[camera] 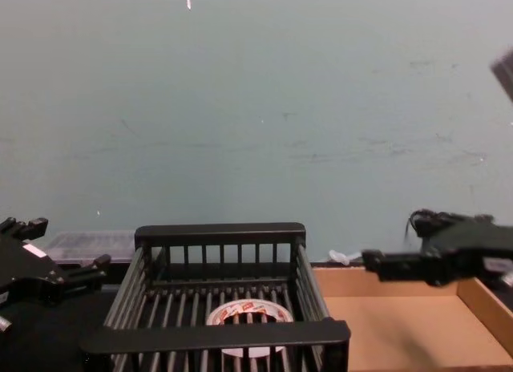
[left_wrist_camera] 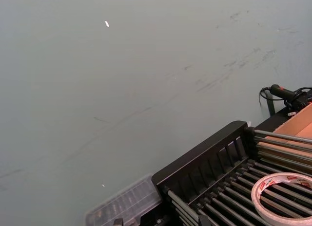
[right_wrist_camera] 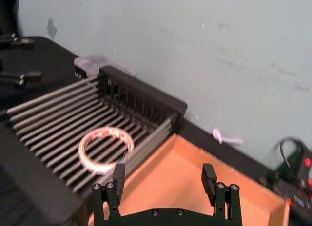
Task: Pick up the white tape and place it into the black box , Pick up the silver tape and place it into the brown box.
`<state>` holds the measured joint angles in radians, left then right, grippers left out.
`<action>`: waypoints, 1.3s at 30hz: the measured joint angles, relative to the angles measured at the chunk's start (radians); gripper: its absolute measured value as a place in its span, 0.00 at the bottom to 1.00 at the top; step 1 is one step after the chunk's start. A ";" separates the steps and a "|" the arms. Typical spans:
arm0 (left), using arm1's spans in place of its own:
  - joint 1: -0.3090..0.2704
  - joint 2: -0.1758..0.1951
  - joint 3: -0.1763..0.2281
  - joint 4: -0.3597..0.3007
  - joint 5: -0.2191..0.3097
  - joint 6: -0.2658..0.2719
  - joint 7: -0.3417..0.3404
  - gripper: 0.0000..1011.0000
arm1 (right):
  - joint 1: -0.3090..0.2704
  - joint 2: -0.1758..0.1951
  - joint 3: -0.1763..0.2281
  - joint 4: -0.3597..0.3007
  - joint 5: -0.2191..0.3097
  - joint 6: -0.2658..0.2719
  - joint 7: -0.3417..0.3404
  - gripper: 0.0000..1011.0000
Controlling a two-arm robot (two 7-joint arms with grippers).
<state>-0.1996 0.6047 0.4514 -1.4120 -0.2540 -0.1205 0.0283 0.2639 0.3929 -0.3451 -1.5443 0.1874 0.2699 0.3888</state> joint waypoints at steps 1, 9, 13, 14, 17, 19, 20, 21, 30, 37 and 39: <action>0.000 0.000 0.000 0.000 0.000 0.000 0.000 0.99 | -0.027 0.015 0.009 -0.027 0.006 0.008 -0.003 0.99; 0.000 0.000 0.000 0.000 0.000 0.000 0.000 0.99 | -0.163 0.078 0.046 -0.151 0.029 0.043 -0.024 0.99; 0.000 0.000 0.000 0.000 0.000 0.000 0.000 0.99 | -0.211 0.096 0.054 -0.188 0.033 0.063 -0.032 0.99; 0.000 0.000 0.000 0.000 0.000 0.000 0.000 0.99 | -0.218 0.099 0.054 -0.193 0.034 0.067 -0.033 0.99; 0.000 0.000 0.000 0.000 0.000 0.000 0.000 0.99 | -0.243 0.108 0.051 -0.209 0.034 0.090 -0.033 0.99; 0.000 0.000 0.000 0.000 0.000 0.000 0.000 0.99 | -0.254 0.112 0.044 -0.216 0.034 0.106 -0.031 0.99; 0.000 0.000 0.000 0.000 0.000 0.000 0.000 0.99 | -0.256 0.113 0.041 -0.217 0.034 0.111 -0.029 0.99; 0.000 0.000 0.000 0.000 0.000 0.000 0.000 0.99 | -0.258 0.113 0.038 -0.218 0.034 0.115 -0.027 0.99; 0.000 0.000 0.000 0.000 0.000 0.000 0.000 0.99 | -0.253 0.109 -0.015 -0.221 0.033 0.159 0.005 0.99; 0.000 0.000 0.000 0.000 0.000 0.000 0.000 0.99 | -0.230 0.096 -0.063 -0.203 0.032 0.176 0.028 0.99; 0.000 0.000 0.000 0.000 0.000 0.000 0.000 0.99 | -0.222 0.091 -0.077 -0.197 0.031 0.178 0.033 0.99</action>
<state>-0.1995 0.6047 0.4514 -1.4120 -0.2539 -0.1205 0.0283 0.0417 0.4842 -0.4219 -1.7415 0.2184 0.4476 0.4221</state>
